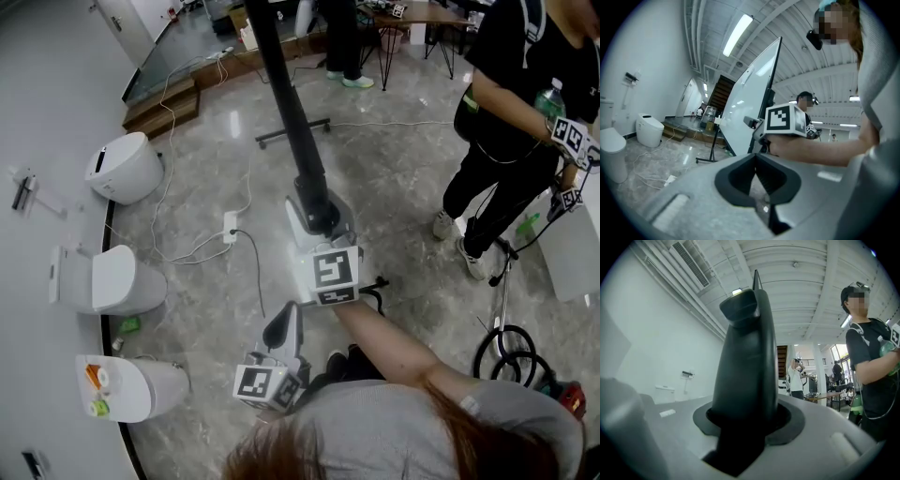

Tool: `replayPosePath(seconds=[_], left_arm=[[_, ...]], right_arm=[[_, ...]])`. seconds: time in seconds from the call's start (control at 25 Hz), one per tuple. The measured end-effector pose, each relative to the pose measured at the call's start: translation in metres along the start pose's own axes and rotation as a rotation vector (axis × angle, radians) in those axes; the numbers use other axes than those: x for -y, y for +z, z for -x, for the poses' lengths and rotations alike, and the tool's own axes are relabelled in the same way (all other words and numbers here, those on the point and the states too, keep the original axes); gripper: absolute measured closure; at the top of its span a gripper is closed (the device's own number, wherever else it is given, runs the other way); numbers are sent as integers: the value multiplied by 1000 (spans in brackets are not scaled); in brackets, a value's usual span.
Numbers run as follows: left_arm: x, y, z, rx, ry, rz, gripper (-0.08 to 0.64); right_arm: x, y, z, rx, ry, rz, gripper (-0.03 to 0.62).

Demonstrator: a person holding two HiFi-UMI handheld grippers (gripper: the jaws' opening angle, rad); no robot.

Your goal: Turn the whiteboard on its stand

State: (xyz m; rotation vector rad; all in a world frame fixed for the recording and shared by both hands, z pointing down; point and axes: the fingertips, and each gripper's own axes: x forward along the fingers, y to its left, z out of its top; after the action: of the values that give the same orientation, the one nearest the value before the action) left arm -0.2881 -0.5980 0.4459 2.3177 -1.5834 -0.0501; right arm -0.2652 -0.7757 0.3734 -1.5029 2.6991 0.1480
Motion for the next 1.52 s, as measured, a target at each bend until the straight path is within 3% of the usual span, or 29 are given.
replayPosePath(seconds=[0.28,0.84,1.08,1.28,1.52], left_arm=[[2,-9,3,21,3,-32,565],[17,-27,16,43,93,34,565],[27,-21,23,57,89,14,565],[30,-23,33,51,80,8,565],[39,-17,53,59,84,-1,565]], right_arm=[[-2,2,9,4,11,-8,411],[-2,9,28,29,55,-54,403],[-4,10,41,44,55,-185,410],[-8,8,42,-5,63,-96,426],[-5,8,51,-31,23,-72,440]])
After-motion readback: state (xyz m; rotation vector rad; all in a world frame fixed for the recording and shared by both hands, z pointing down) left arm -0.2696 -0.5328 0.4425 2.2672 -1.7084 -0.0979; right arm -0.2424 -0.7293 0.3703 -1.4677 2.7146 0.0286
